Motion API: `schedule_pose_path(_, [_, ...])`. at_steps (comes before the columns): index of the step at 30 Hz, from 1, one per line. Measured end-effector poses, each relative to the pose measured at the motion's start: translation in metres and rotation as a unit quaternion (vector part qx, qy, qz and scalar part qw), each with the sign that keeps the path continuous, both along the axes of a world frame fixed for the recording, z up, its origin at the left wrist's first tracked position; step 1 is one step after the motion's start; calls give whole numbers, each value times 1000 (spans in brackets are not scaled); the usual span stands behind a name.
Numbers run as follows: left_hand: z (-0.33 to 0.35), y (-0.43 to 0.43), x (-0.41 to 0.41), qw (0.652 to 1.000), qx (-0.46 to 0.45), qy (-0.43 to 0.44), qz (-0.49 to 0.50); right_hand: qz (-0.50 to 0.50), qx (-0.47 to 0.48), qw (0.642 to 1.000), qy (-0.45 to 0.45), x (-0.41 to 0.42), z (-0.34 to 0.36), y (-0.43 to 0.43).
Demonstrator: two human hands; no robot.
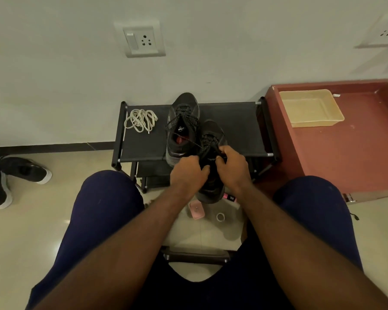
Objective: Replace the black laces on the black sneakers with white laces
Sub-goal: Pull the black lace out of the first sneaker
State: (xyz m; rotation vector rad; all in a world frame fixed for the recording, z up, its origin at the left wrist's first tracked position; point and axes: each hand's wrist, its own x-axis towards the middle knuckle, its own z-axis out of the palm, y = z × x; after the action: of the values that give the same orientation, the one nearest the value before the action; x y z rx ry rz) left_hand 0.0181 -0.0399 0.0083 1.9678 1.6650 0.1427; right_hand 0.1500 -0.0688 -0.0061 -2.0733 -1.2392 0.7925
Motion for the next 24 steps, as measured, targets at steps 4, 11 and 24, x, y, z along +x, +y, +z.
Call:
schedule_pose_path(4, [-3,12,5,999,33,-3,-18,-8,6,999,44,0,-6,1])
schedule_pose_path(11, [-11,11,-1,997,58,-39,-30,-8,35,983,178,4,11,17])
schedule_pose_path(24, [-14,9,-2,994,51,-90,-19,-171,252,894,328,68,91,3])
